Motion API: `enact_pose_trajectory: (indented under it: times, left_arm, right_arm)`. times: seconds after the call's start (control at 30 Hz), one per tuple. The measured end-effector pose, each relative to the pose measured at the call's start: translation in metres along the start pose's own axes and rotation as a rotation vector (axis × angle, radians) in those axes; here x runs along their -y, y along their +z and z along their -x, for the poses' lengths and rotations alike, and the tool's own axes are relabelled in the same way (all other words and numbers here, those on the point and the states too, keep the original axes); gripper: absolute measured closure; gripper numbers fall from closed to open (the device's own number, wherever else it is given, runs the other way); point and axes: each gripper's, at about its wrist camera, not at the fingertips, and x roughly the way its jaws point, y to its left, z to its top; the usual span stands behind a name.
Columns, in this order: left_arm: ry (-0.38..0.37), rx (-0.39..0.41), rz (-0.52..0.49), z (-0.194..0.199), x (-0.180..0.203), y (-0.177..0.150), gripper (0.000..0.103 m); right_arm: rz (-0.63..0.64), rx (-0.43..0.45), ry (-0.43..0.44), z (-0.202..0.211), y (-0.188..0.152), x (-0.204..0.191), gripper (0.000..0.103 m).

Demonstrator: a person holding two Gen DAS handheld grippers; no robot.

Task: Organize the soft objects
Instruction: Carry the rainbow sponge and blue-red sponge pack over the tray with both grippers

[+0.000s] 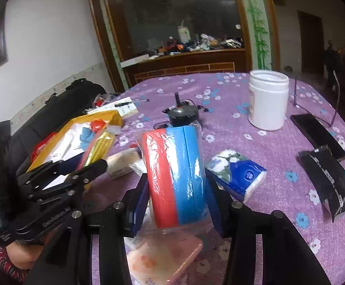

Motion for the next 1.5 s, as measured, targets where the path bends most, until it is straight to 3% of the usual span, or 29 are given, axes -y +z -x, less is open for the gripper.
enact_pose_trajectory:
  times: [1.27,1.5]
  left_arm:
    - [0.024,0.056,0.000,0.013,0.000,0.002,0.064]
    - [-0.002,0.078,0.016,0.020,-0.004,0.002,0.065]
  right_arm:
    - [0.012,-0.003,0.009,-0.004,-0.003,-0.005,0.056]
    - [-0.071,-0.003,-0.018,0.003,-0.003,-0.002,0.056]
